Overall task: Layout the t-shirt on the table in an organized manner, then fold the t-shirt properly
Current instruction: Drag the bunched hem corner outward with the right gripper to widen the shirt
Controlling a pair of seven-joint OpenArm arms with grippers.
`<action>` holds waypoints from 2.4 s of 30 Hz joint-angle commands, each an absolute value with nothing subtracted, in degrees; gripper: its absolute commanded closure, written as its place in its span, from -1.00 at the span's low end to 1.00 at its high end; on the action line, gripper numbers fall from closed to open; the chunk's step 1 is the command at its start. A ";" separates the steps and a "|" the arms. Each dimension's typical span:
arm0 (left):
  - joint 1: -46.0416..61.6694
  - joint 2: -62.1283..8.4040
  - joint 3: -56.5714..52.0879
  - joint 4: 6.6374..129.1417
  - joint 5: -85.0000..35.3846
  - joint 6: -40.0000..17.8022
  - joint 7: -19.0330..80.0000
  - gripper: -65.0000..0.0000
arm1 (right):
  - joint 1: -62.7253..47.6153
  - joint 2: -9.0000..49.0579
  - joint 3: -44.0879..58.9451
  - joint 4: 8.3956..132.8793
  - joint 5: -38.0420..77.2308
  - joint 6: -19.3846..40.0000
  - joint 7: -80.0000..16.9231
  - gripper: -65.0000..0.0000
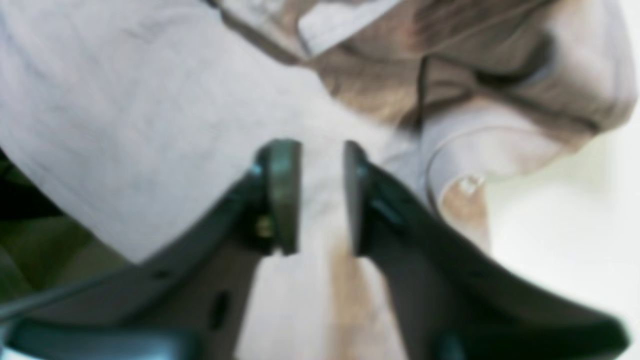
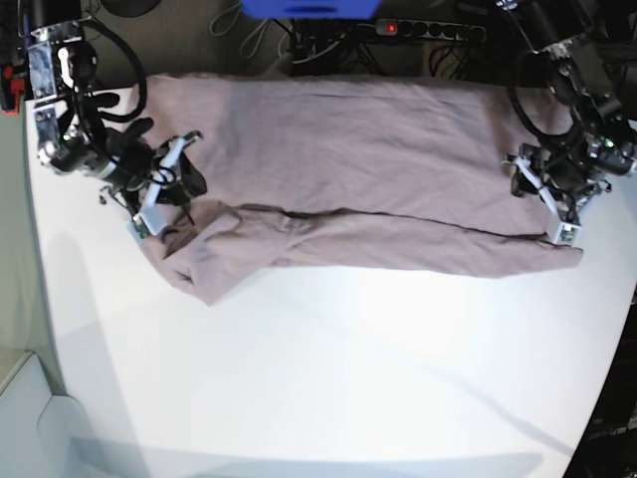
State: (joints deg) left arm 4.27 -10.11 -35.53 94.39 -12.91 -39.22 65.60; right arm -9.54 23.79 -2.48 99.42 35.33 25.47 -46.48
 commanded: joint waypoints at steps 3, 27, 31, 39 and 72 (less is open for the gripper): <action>3.74 -10.68 -35.65 95.08 -12.88 -39.25 64.84 0.08 | -7.78 22.29 -2.07 100.26 36.35 25.54 -45.14 0.17; 5.41 -9.89 -35.38 95.08 -12.88 -39.16 64.75 0.08 | -0.48 18.59 -0.57 88.57 36.26 25.54 -44.97 0.15; 5.41 -9.80 -35.38 95.08 -12.88 -38.99 64.57 0.08 | -1.45 18.51 1.71 88.22 36.26 25.54 -44.70 0.15; 5.32 -8.84 -35.38 95.08 -12.88 -38.90 64.75 0.09 | -0.31 18.07 1.36 88.13 36.26 25.54 -44.70 0.15; 5.49 -8.31 -35.30 89.45 -12.79 -38.90 64.48 0.09 | 30.20 12.70 -1.98 68.53 36.26 25.54 -43.74 1.00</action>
